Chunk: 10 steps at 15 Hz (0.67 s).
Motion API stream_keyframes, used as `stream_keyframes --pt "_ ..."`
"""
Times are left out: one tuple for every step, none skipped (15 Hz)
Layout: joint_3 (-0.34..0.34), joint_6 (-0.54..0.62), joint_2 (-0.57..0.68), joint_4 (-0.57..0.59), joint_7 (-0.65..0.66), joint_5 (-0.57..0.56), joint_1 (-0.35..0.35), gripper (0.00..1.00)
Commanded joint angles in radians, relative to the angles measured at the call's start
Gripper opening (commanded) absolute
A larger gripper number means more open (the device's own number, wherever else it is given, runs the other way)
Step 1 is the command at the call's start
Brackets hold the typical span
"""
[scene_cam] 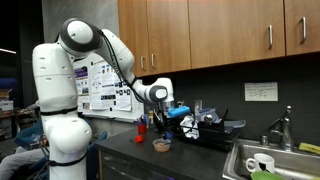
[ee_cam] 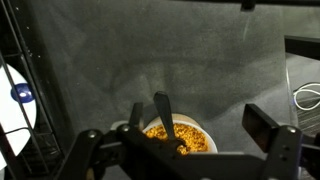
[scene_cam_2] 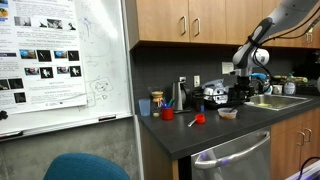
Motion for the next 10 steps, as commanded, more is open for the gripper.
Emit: stream_keyframes --pt "0.007 0.021 0.022 0.006 -0.025 0.033 0.005 1.00" --pt "0.009 0.024 0.028 0.008 -0.022 0.031 0.004 1.00" --pt "0.011 0.027 0.035 0.011 -0.020 0.030 0.003 1.00" --pt "0.013 0.033 0.046 0.016 -0.017 0.028 0.002 1.00" --pt "0.015 0.037 0.051 0.019 -0.010 0.027 0.001 1.00" --pt "0.014 0.045 0.054 0.020 0.014 0.022 -0.005 1.00" --pt "0.015 0.024 0.036 0.005 0.004 0.009 -0.006 1.00" --pt "0.016 0.030 0.041 0.006 0.007 0.009 -0.007 1.00" --pt "0.016 0.032 0.044 0.008 0.007 0.009 -0.007 1.00" --pt "0.016 0.033 0.046 0.008 0.008 0.009 -0.008 1.00"
